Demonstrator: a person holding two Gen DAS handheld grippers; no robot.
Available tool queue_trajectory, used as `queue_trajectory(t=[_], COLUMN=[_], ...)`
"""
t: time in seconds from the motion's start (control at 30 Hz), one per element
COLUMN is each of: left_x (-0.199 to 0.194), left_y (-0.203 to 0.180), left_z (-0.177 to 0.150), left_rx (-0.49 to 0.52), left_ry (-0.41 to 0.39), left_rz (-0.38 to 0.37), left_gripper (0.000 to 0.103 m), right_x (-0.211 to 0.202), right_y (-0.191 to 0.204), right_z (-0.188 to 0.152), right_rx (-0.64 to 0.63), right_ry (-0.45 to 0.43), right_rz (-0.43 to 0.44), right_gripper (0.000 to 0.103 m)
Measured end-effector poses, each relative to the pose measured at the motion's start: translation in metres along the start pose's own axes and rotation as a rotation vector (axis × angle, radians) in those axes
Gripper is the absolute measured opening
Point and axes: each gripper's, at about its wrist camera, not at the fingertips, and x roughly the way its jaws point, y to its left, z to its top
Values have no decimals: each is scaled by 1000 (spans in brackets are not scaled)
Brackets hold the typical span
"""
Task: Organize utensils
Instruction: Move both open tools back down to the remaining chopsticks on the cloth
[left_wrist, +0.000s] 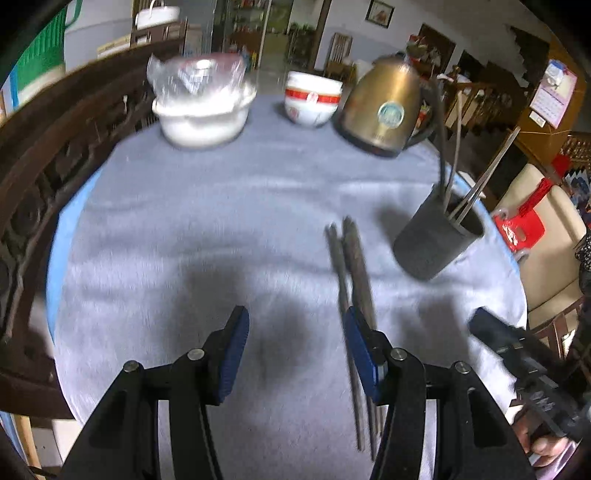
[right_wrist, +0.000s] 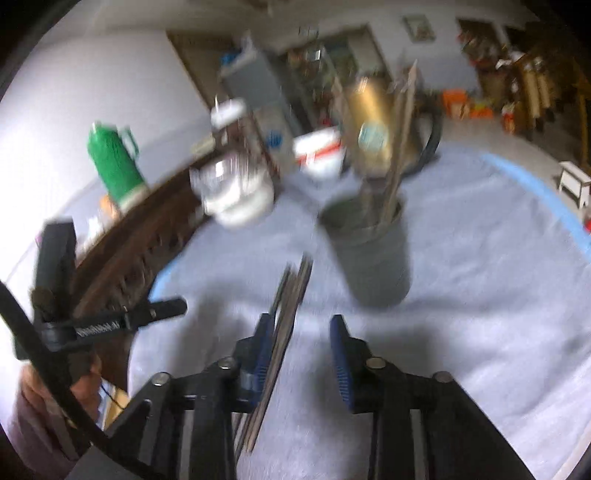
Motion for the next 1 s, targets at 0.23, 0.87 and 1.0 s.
queue_trajectory(t=[0.23, 0.87, 1.0], left_x=[14, 24, 34], left_y=[13, 14, 2], left_z=[-22, -24, -22], left_rx=[-13, -26, -4], left_ry=[63, 101, 130], left_rz=[-24, -63, -66], left_gripper=[55, 55, 55], right_x=[54, 91, 85], right_y=[11, 11, 7], right_z=[-17, -16, -18], right_rx=[6, 24, 33], right_ry=[172, 261, 276], right_rz=[12, -33, -44], right_gripper=[20, 15, 15])
